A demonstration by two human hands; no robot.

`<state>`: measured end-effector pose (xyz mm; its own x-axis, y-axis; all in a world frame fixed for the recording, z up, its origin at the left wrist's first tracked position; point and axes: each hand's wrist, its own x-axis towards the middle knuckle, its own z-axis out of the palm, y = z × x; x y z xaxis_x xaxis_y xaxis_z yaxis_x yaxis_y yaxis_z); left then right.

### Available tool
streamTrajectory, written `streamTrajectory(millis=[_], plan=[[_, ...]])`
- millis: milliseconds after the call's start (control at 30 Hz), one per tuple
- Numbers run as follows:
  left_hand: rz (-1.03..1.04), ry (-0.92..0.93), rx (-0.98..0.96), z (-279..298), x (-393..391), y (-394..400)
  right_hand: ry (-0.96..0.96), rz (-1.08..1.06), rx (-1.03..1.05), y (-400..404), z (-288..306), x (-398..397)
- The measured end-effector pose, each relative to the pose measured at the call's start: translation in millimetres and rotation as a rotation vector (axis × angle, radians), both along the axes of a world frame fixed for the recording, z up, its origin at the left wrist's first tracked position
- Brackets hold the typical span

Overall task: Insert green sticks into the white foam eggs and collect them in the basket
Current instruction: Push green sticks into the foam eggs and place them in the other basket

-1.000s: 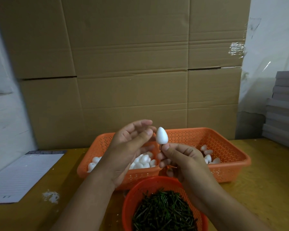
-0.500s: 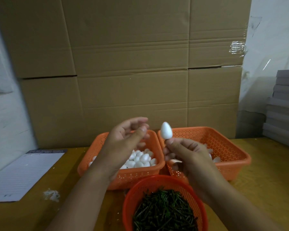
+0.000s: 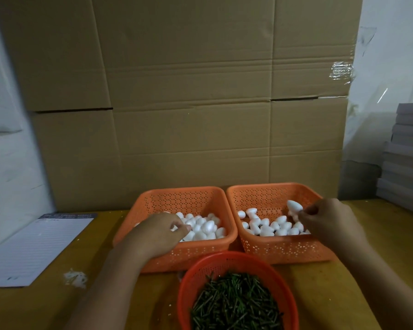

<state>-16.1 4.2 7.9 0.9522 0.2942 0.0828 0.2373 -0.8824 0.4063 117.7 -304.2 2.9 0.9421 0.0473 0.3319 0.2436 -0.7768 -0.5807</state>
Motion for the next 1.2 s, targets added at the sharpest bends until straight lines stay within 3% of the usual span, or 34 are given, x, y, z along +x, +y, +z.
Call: streamTrajectory(millis=[200,433,667,867,1000,1200], plan=[[0.029,0.082,0.078,-4,1,-8,-0.049,-0.062,-0.089,6,-10,2],[0.018,0.052,-0.014,-5,3,-9,-0.129,0.069,0.233,12,0,-3],[0.037,-0.009,-0.014,-9,7,-2,-0.117,0.300,0.341,21,18,-26],[-0.053,-0.061,-0.120,-8,3,4,-0.015,0.540,0.128,36,22,-46],[-0.050,-0.176,-0.166,-4,5,4,0.090,0.778,-0.164,43,18,-59],[-0.154,-0.427,-0.519,12,0,-12,0.249,0.929,-0.561,55,1,-73]])
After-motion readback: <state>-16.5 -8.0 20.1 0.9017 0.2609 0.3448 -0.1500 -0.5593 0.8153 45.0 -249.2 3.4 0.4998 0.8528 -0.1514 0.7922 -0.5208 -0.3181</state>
